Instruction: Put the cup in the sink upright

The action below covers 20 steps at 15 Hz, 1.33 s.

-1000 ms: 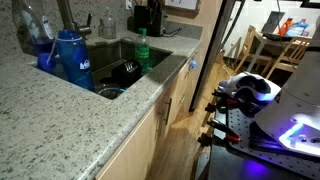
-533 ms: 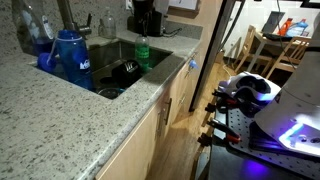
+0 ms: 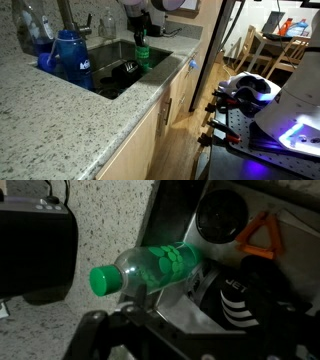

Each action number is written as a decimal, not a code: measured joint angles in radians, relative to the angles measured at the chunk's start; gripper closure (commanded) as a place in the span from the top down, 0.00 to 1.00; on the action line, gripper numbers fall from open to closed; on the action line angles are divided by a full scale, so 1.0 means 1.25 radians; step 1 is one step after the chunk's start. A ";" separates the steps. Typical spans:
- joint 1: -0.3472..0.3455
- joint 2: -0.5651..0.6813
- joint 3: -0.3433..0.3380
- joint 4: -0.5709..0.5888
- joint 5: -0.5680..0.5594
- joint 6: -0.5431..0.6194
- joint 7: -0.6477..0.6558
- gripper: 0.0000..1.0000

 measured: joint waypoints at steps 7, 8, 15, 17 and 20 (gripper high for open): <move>-0.011 0.012 -0.001 0.001 0.025 0.013 -0.034 1.00; -0.010 0.017 -0.001 0.002 0.025 0.006 -0.033 1.00; 0.042 0.122 0.012 0.128 0.018 -0.079 -0.032 1.00; 0.064 0.155 0.014 0.172 0.013 -0.109 -0.032 1.00; 0.085 0.200 0.015 0.218 0.003 -0.133 -0.032 1.00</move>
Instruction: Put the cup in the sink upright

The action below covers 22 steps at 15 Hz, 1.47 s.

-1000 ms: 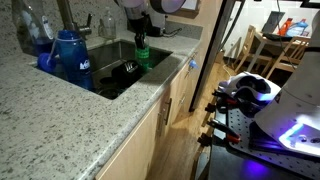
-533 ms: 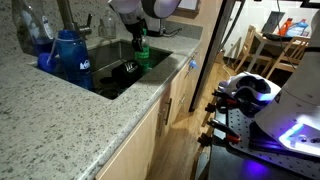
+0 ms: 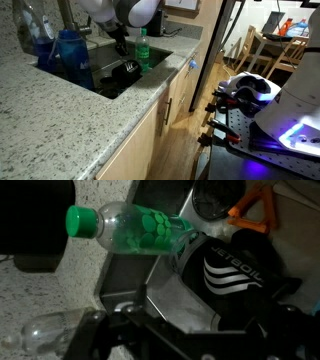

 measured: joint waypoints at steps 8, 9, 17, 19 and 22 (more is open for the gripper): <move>0.012 0.086 0.000 0.047 -0.002 -0.001 0.000 1.00; 0.013 0.094 0.000 0.050 -0.002 -0.001 0.000 1.00; 0.014 0.135 0.001 0.061 -0.001 0.008 0.003 1.00; 0.014 0.147 0.001 0.067 -0.001 0.012 0.005 1.00; 0.014 0.166 0.001 0.085 -0.001 0.018 0.007 1.00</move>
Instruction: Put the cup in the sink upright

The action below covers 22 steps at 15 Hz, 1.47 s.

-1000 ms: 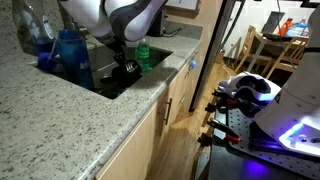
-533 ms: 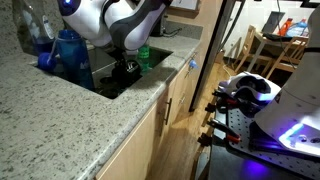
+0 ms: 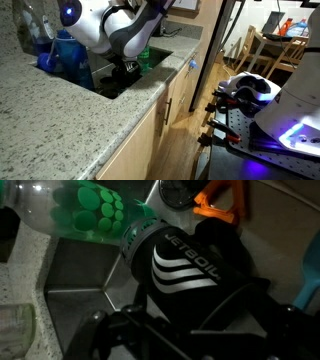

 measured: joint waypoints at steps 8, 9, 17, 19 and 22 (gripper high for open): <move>0.010 0.064 0.000 0.070 0.000 0.009 0.051 1.00; 0.015 0.072 0.000 0.077 0.000 0.011 0.061 1.00; 0.038 0.091 -0.007 0.096 -0.001 0.020 0.128 1.00; 0.038 0.091 -0.015 0.095 -0.001 0.026 0.154 1.00; 0.036 0.089 -0.026 0.092 -0.001 0.029 0.188 1.00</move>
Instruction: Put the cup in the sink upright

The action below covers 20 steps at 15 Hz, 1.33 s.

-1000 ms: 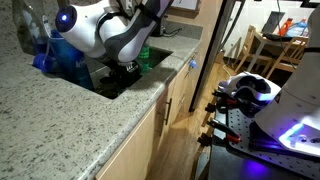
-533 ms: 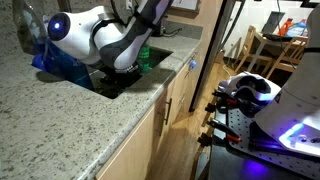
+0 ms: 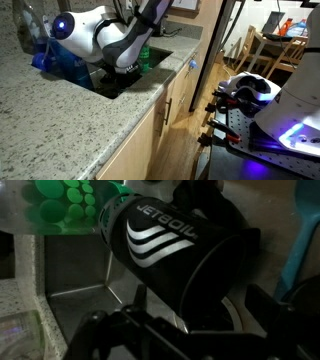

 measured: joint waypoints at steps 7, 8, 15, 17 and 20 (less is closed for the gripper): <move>-0.018 -0.006 -0.021 -0.021 0.000 0.002 0.033 0.72; -0.021 -0.011 -0.024 -0.028 0.000 0.002 0.037 0.66; -0.040 -0.088 -0.028 -0.100 0.004 0.002 0.065 0.12; -0.042 -0.121 -0.028 -0.123 0.004 0.002 0.072 0.03; -0.051 -0.171 -0.028 -0.152 0.004 0.002 0.076 0.04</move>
